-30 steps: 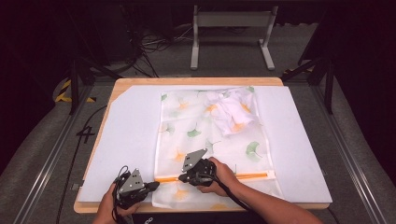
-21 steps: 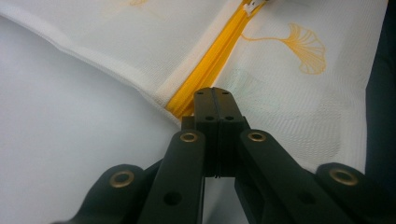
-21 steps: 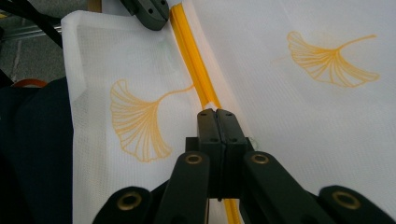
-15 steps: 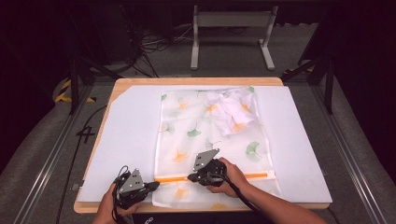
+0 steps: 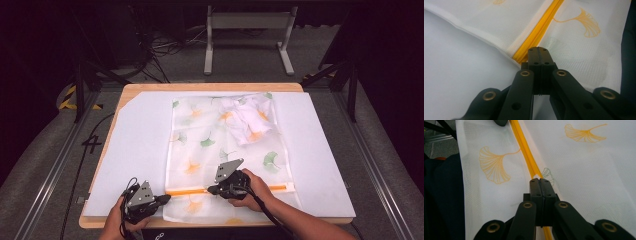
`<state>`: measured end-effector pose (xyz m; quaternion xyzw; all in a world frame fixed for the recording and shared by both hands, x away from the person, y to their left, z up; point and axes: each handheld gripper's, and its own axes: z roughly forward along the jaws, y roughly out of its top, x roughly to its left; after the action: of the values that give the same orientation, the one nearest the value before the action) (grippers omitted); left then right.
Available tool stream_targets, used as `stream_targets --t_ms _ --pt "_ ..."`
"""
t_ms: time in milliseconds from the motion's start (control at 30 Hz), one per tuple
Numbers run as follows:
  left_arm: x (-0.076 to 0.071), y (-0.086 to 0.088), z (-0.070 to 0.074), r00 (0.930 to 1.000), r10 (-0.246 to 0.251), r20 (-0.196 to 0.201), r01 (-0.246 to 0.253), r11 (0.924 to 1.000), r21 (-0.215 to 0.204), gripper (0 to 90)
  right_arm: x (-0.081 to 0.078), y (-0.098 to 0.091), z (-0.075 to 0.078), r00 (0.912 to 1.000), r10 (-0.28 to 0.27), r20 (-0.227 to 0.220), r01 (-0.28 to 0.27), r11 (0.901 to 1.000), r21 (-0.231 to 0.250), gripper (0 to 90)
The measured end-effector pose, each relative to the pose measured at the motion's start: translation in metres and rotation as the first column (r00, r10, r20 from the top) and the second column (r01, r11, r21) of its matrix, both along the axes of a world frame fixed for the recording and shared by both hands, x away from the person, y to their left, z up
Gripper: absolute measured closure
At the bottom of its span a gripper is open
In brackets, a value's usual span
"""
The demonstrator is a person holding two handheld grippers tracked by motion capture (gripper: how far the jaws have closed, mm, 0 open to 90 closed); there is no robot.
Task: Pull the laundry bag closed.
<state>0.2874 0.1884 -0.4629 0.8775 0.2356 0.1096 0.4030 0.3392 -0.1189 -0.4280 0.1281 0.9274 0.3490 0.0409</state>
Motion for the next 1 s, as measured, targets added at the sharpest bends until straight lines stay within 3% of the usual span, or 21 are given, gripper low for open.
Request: stream_targets --t_ms 367,1000 --pt "0.0 0.001 0.0 1.0 -0.001 -0.002 0.001 1.0 -0.003 90.0 -0.003 -0.014 0.0 0.9999 -0.01 0.004 0.01 0.9999 -0.013 90.0" --pt "0.002 0.002 -0.001 0.9999 -0.007 -0.01 0.007 0.9999 -0.012 90.0 -0.009 -0.08 0.006 0.9947 -0.103 -0.002 0.103 0.9947 -0.009 90.0"
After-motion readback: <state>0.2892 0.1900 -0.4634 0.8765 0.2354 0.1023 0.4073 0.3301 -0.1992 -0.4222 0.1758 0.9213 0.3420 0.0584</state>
